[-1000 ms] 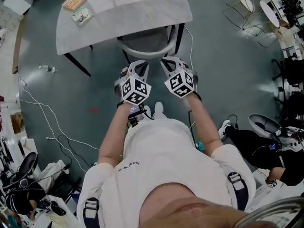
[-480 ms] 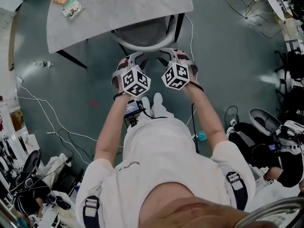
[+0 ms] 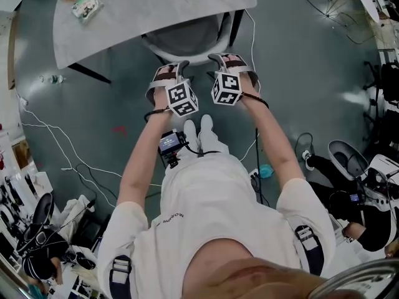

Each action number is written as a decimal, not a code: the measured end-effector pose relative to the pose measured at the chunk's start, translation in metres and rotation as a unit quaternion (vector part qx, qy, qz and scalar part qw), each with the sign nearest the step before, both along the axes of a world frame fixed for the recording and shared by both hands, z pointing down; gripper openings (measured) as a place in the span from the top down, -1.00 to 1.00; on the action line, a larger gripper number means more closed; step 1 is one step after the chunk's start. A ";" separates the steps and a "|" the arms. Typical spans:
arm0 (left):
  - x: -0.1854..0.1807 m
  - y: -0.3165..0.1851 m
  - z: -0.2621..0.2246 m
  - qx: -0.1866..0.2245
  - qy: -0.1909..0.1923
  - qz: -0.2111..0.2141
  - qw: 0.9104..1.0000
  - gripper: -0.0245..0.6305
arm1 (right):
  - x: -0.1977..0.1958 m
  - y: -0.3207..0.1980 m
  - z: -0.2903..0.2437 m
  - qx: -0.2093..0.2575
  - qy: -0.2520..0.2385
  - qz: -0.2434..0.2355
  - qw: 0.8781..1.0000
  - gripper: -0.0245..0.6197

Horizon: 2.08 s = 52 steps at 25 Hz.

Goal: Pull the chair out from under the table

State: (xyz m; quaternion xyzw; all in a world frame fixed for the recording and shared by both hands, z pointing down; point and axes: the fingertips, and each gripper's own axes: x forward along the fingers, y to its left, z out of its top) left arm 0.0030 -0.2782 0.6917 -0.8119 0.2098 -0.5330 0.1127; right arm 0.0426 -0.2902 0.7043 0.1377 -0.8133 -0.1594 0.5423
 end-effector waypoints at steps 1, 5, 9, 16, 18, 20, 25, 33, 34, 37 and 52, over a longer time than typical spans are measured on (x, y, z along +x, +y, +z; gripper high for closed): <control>0.001 -0.003 0.007 0.002 -0.010 0.008 1.000 0.21 | 0.000 -0.002 0.007 -0.002 0.008 -0.008 1.000 0.09; 0.000 -0.011 0.029 0.013 -0.047 0.033 0.998 0.14 | 0.002 -0.008 0.033 0.009 0.050 -0.035 0.998 0.02; -0.001 -0.018 0.054 0.014 -0.070 0.046 0.996 0.12 | 0.006 -0.017 0.057 0.020 0.087 -0.048 0.995 0.00; -0.004 -0.035 0.090 0.022 -0.103 0.054 0.993 0.12 | 0.003 -0.029 0.085 0.019 0.112 -0.078 0.990 -0.01; -0.002 -0.039 0.097 0.021 -0.102 0.056 0.993 0.12 | 0.004 -0.034 0.093 0.017 0.116 -0.075 0.990 -0.01; -0.001 -0.041 0.103 0.020 -0.100 0.056 0.993 0.12 | 0.004 -0.036 0.102 0.011 0.118 -0.075 0.990 -0.01; -0.005 -0.044 0.116 0.005 -0.105 0.057 0.993 0.14 | 0.003 -0.033 0.120 0.001 0.127 -0.094 0.987 0.00; -0.007 -0.043 0.123 0.002 -0.113 0.059 0.992 0.63 | 0.007 -0.037 0.122 0.032 0.127 -0.089 0.987 0.60; -0.008 -0.042 0.123 0.003 -0.115 0.059 0.992 0.63 | 0.006 -0.037 0.122 0.034 0.124 -0.087 0.988 0.60; -0.008 -0.042 0.125 0.005 -0.118 0.064 0.991 0.64 | 0.006 -0.036 0.124 0.034 0.123 -0.089 0.988 0.61; -0.008 -0.027 0.121 -0.002 -0.121 0.064 0.991 0.68 | 0.005 -0.019 0.120 0.027 0.111 -0.099 0.989 0.64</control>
